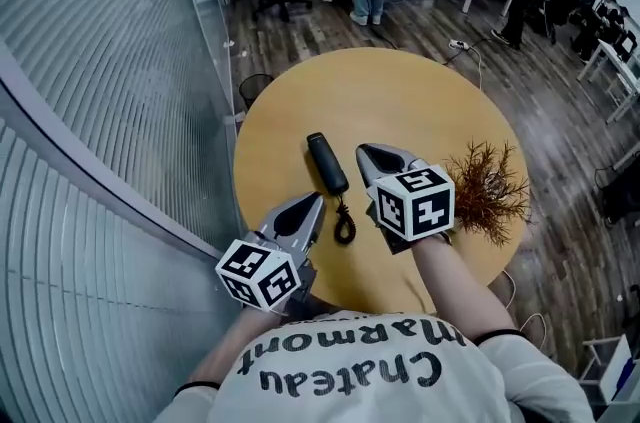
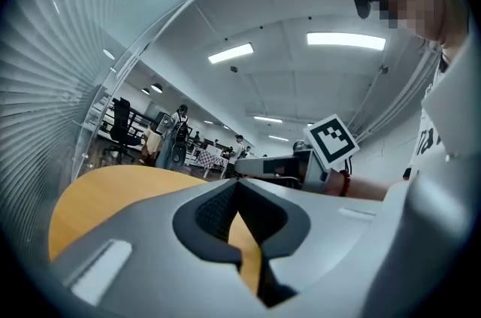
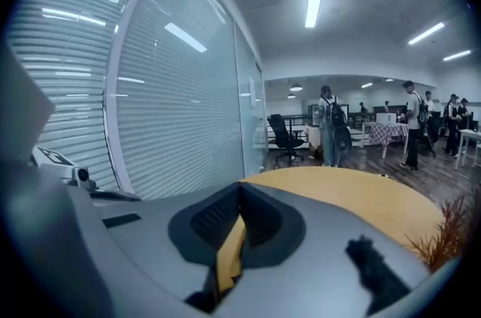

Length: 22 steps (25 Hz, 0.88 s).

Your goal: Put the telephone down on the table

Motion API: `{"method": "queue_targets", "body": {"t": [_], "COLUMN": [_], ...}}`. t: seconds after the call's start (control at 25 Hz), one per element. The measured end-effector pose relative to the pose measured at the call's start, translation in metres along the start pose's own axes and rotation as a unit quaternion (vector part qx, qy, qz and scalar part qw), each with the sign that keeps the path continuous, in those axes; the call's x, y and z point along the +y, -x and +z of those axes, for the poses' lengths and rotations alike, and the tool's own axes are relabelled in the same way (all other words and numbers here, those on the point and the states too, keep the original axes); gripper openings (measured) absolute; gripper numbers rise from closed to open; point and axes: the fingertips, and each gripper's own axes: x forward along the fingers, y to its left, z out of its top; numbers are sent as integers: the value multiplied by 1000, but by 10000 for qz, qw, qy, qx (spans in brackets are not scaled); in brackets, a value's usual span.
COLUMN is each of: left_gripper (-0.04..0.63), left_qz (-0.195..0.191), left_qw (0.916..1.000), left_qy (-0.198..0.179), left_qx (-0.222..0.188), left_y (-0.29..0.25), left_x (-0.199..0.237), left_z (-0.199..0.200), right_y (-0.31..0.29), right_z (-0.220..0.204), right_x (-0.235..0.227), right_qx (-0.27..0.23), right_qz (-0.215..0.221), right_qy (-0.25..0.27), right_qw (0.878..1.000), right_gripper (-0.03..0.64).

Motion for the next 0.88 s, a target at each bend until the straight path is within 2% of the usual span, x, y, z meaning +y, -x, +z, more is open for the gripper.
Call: {"method": "queue_targets", "body": {"t": [0.24,0.56,0.76,0.88], "left_gripper": [5,5,5,4], "left_qz": [213,393,394,451], "left_qw": [9996,9984,9970,9968], "left_qy": [-69,-165,-468,-524], "left_qx": [-197,-359,-465,-396], "left_y": [4,4,1,5], "left_x": [-20,-75,-130,-144], "left_z": [11,6,-25,-34], "right_y": [31,90,142,157], "right_z": [-4,-10,-44,-51], "right_x": [8,-3,-19,-25], "right_qx": [-133,-245,-355,-394], "right_qz": [156,377,531,522], "right_qy": [156,192,216,167], "right_qw": [9997,9988,9977,9977], "right_gripper": [15,15,15,15]}}
